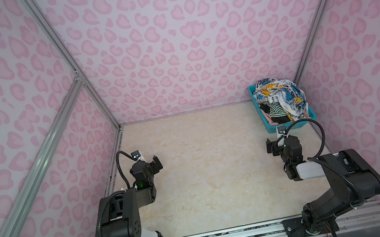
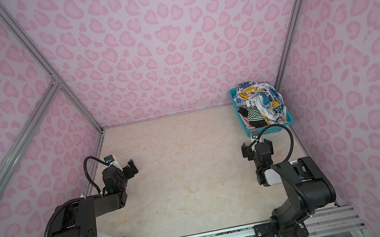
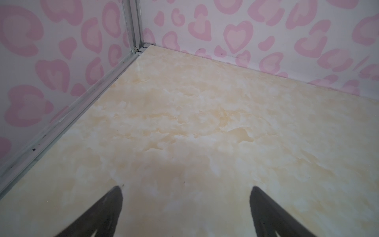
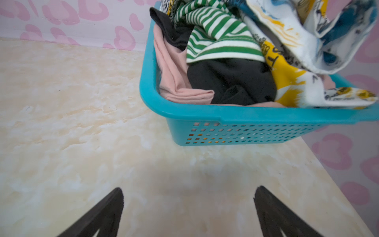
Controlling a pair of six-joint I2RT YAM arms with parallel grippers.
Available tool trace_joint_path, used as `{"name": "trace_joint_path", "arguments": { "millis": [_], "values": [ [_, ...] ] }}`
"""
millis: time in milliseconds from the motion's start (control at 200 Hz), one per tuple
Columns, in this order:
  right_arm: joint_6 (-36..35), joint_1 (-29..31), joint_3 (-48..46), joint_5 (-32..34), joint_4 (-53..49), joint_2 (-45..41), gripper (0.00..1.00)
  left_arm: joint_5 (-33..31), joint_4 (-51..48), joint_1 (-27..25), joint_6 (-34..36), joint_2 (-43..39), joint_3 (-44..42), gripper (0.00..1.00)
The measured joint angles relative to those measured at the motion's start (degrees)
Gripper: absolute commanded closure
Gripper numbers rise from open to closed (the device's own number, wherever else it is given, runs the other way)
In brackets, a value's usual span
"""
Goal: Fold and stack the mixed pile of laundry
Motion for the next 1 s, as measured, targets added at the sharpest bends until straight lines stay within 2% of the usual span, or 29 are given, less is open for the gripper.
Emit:
{"name": "trace_joint_path", "arguments": {
  "millis": [180, 280, 400, 480, 610, 760, 1000],
  "values": [
    [0.0, 1.7, 1.4, 1.6, -6.4, -10.0, 0.01, -2.0, -5.5, 0.0, -0.9, -9.1, 0.6, 0.02],
    [0.3, 2.6, 3.9, 2.4, -14.3, -16.2, 0.04, -3.2, -10.9, -0.3, -1.8, -13.1, 2.7, 0.02],
    [1.5, 2.6, 12.9, 4.0, -28.6, -22.1, 0.04, -5.6, -20.0, -2.3, -2.5, -16.0, 8.1, 0.02],
    [1.6, 1.6, 19.3, 4.0, -36.5, -23.0, 0.07, -7.1, -26.0, -4.9, -2.7, -17.5, 11.8, 0.02],
    [2.4, -1.1, 30.9, 2.8, -49.9, -20.6, 0.10, -9.3, -36.9, -9.5, -3.4, -19.3, 18.0, 0.02],
    [3.1, -4.6, 42.3, -2.1, -62.2, -14.4, 0.14, -9.5, -48.1, -12.5, -4.6, -19.9, 24.0, 0.02],
    [5.9, -10.5, 56.1, -9.4, -71.9, 0.4, 0.25, -7.1, -58.8, -15.7, -7.0, -21.6, 27.1, 0.02]
  ]
}}
